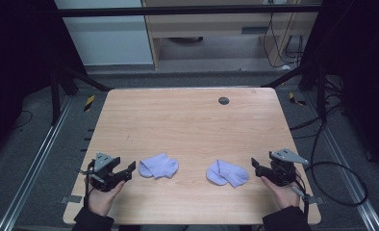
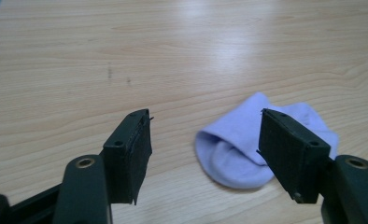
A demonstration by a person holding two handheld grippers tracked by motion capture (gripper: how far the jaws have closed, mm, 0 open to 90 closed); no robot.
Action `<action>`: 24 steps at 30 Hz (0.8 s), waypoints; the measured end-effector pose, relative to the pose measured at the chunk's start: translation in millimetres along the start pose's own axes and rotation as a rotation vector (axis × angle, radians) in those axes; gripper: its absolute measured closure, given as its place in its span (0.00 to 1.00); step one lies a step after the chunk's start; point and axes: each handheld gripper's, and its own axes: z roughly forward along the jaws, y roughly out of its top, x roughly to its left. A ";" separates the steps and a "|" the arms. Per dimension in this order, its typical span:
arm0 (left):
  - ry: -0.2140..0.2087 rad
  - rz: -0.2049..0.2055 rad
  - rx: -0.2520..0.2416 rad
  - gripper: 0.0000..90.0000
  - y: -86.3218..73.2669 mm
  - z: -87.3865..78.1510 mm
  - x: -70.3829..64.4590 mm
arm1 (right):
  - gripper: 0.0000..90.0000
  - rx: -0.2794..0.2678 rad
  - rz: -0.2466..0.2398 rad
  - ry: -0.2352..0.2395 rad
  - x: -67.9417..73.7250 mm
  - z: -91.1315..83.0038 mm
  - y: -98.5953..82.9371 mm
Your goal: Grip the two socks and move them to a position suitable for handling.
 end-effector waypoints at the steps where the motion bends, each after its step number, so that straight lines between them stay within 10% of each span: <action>1: -0.007 0.010 0.001 0.37 1.0 2.0 -3.6 | 0.31 -0.004 -0.005 0.008 0.0 -1.0 0.3; 24: -0.111 0.119 0.011 0.36 20.6 33.3 -75.5 | 0.42 0.022 -0.060 0.110 18.9 -7.8 2.8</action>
